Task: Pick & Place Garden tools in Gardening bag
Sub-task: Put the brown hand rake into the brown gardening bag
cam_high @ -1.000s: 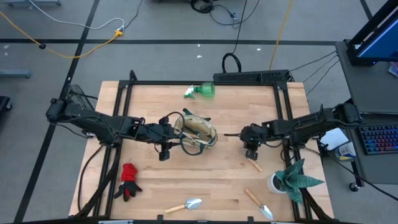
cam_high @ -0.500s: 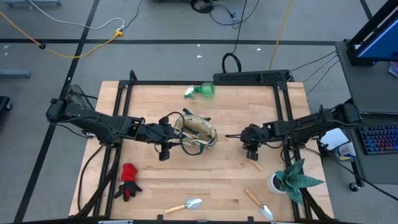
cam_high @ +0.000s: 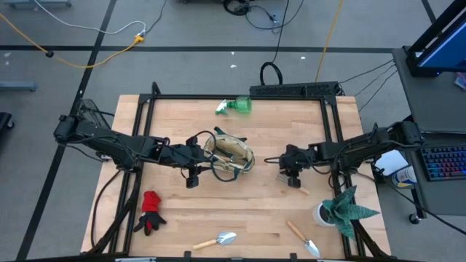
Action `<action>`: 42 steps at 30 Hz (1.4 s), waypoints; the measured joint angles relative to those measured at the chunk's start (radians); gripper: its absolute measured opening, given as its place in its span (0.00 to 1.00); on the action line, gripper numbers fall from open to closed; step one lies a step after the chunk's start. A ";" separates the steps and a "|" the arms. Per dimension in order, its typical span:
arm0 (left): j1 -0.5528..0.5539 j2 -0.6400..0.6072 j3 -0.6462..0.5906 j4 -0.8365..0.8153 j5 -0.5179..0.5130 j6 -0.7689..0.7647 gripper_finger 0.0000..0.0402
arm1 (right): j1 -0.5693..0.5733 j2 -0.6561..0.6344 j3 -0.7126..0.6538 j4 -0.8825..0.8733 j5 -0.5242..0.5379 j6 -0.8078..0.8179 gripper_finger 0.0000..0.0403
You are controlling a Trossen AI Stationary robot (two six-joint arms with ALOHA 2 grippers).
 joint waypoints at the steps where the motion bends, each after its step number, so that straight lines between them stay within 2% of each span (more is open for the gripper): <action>1: 0.000 0.000 0.000 0.000 0.000 0.000 0.32 | 0.000 0.000 0.000 0.000 0.000 -0.011 0.21; 16: 0.000 0.000 0.000 0.000 0.000 -0.005 0.32 | 0.000 0.000 0.000 0.050 -0.005 -0.062 0.21; 22: 0.001 0.000 0.000 0.000 0.000 -0.005 0.32 | 0.000 0.000 -0.036 0.060 -0.056 -0.064 0.21; 30: 0.001 0.000 0.000 0.000 0.000 -0.005 0.32 | 0.000 0.000 -0.095 0.264 -0.057 -0.095 0.21; 42: 0.001 0.000 0.000 0.000 0.000 -0.010 0.32 | 0.000 0.000 -0.098 0.311 -0.050 -0.038 0.21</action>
